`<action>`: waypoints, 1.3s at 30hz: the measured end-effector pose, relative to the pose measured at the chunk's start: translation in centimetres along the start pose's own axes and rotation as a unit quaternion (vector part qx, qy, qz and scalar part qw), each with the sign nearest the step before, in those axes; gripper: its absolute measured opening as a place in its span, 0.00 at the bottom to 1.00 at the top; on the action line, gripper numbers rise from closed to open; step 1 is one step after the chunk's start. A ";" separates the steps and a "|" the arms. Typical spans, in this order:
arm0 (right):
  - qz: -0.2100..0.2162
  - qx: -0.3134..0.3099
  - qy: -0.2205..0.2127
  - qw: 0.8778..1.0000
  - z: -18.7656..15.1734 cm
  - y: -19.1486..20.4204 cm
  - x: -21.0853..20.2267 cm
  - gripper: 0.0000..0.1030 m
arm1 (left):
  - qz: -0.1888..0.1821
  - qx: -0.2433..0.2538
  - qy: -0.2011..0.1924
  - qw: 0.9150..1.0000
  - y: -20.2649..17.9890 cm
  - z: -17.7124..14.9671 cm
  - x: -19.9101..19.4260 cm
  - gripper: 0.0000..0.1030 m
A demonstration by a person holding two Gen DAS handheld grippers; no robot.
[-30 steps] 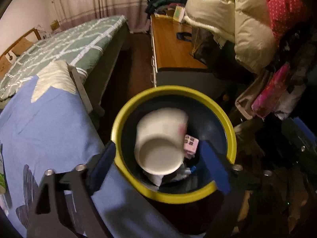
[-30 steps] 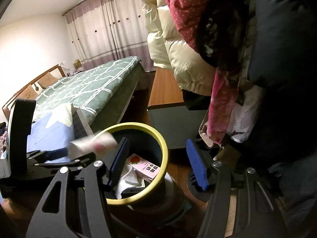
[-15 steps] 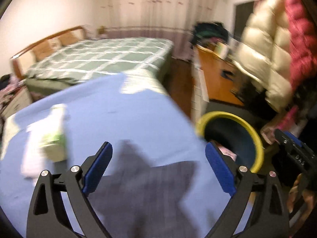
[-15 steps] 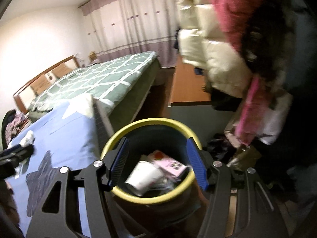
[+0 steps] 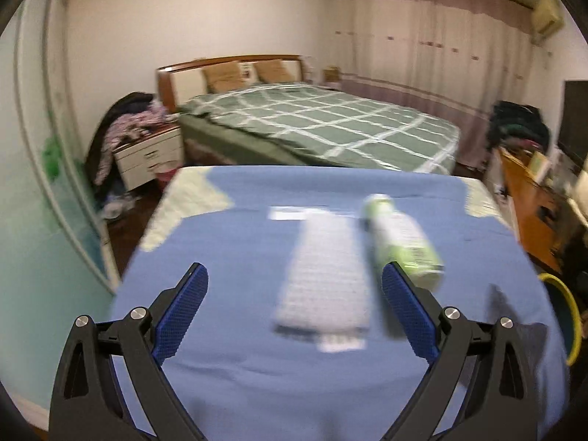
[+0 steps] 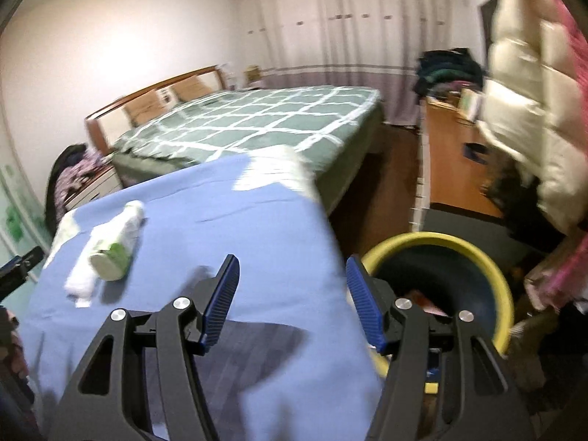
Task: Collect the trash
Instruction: 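Grasp the green-labelled milk bottle with the right gripper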
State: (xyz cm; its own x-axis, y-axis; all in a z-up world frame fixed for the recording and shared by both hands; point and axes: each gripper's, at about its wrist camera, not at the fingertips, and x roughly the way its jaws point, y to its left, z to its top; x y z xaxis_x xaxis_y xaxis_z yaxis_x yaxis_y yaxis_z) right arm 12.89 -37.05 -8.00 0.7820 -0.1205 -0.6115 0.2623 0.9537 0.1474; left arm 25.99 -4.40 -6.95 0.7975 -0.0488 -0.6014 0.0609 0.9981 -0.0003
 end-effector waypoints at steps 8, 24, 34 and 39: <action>0.089 -0.068 0.046 0.993 1.3 11.4 4.4 0.56 | 0.042 -0.067 0.006 0.997 6.5 -1.6 2.7 0.91; 0.074 -0.110 0.113 0.985 1.6 21.6 14.0 0.56 | 0.045 -0.074 0.023 0.996 6.1 -2.5 3.2 0.92; 0.066 -0.117 0.116 0.984 1.2 21.4 15.6 0.48 | 0.047 -0.067 0.022 0.996 5.4 -2.5 2.9 0.92; 0.073 -0.112 0.107 0.985 1.4 20.7 14.4 0.47 | 0.047 -0.065 0.024 0.996 5.3 -2.5 3.1 0.92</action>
State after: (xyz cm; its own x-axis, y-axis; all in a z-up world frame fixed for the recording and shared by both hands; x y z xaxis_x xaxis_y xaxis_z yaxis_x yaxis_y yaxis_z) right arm 30.42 -19.46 -12.67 0.6586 0.0598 -0.7501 0.0065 0.9964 0.0851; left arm 27.26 0.82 -10.84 0.7664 0.0439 -0.6409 -0.0938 0.9946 -0.0441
